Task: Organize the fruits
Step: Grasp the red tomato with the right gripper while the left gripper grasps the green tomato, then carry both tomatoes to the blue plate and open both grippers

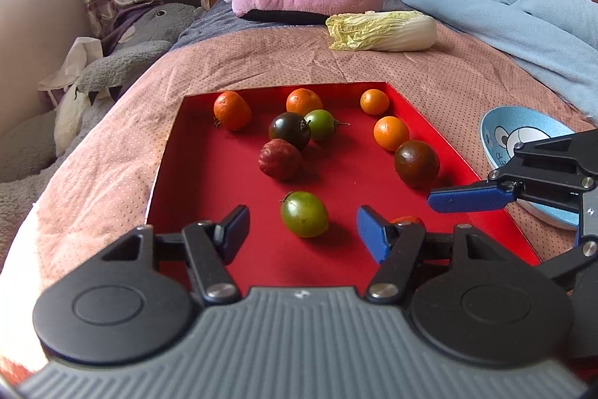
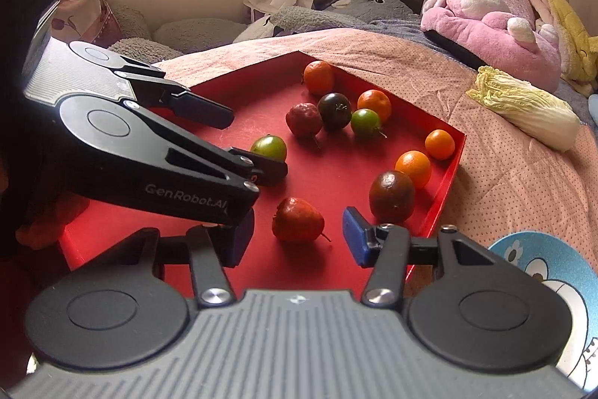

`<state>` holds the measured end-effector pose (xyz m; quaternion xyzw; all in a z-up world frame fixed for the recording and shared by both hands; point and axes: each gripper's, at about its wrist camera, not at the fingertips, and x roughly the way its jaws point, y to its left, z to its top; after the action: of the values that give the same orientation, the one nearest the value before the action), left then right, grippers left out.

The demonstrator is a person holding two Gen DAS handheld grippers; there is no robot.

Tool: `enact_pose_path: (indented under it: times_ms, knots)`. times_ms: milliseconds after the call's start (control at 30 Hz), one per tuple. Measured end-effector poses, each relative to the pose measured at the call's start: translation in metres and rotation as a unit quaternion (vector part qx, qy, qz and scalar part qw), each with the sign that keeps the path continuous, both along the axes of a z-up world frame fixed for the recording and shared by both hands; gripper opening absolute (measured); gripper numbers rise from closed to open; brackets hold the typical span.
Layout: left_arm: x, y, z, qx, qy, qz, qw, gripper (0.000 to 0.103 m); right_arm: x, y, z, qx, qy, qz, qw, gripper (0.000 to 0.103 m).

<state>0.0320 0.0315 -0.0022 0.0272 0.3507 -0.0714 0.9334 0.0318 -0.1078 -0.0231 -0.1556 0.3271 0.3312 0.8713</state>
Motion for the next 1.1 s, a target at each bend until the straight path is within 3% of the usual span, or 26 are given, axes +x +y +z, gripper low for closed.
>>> enact_pose_path:
  times_ms: [367,433,500,633,1100]
  knots:
    - [0.016,0.006,-0.01,-0.013,0.045,0.009,0.9989,0.064,0.013,0.002,-0.011,0.003,0.035,-0.011,0.999,0.041]
    - [0.017,0.006,-0.011,-0.009,0.043,0.01,0.999,0.053,0.012,0.003,-0.011,0.002,0.032,-0.012,0.999,0.041]
    - [0.017,0.005,-0.011,-0.004,0.041,0.008,0.9991,0.052,0.01,0.004,-0.01,0.003,0.033,-0.012,0.999,0.04]
    - [0.016,0.006,-0.01,-0.015,0.039,-0.002,0.9991,0.032,0.003,0.002,-0.007,0.014,0.042,-0.013,0.999,0.039]
    - [-0.001,0.014,0.006,-0.018,0.033,0.028,0.9989,0.031,-0.023,-0.015,0.015,0.038,0.037,-0.019,0.998,0.039]
